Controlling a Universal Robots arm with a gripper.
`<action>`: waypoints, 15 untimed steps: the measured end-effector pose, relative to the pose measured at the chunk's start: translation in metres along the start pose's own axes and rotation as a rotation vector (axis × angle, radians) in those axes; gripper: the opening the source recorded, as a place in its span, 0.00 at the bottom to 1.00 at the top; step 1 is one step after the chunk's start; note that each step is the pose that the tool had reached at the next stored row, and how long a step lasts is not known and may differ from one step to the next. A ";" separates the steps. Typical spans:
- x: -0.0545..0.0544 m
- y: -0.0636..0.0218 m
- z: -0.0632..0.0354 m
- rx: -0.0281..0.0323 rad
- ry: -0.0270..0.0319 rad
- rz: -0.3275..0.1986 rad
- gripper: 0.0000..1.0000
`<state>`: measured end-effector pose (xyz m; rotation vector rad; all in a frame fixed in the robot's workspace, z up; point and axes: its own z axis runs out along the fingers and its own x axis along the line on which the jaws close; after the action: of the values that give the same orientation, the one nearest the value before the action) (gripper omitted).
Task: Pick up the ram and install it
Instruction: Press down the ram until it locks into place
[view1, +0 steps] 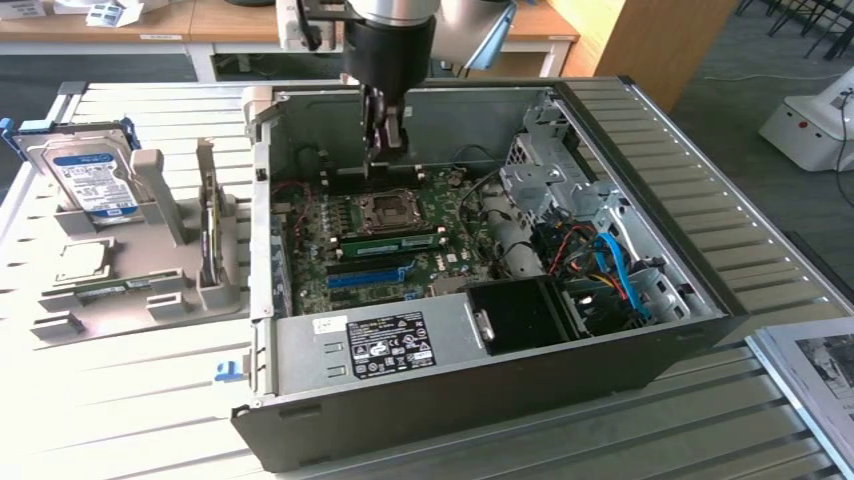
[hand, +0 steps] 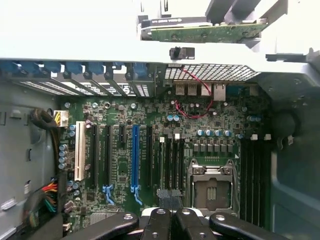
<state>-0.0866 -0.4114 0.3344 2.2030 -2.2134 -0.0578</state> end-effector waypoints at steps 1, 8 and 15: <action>0.000 0.0001 -0.0023 0.0000 0.0000 0.000 0.10; 0.000 0.0003 -0.0086 0.0001 -0.0001 0.000 0.10; 0.000 -0.0072 -0.0090 -0.0009 0.0001 0.000 0.10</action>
<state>-0.0790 -0.4114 0.3431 2.2024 -2.2130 -0.0587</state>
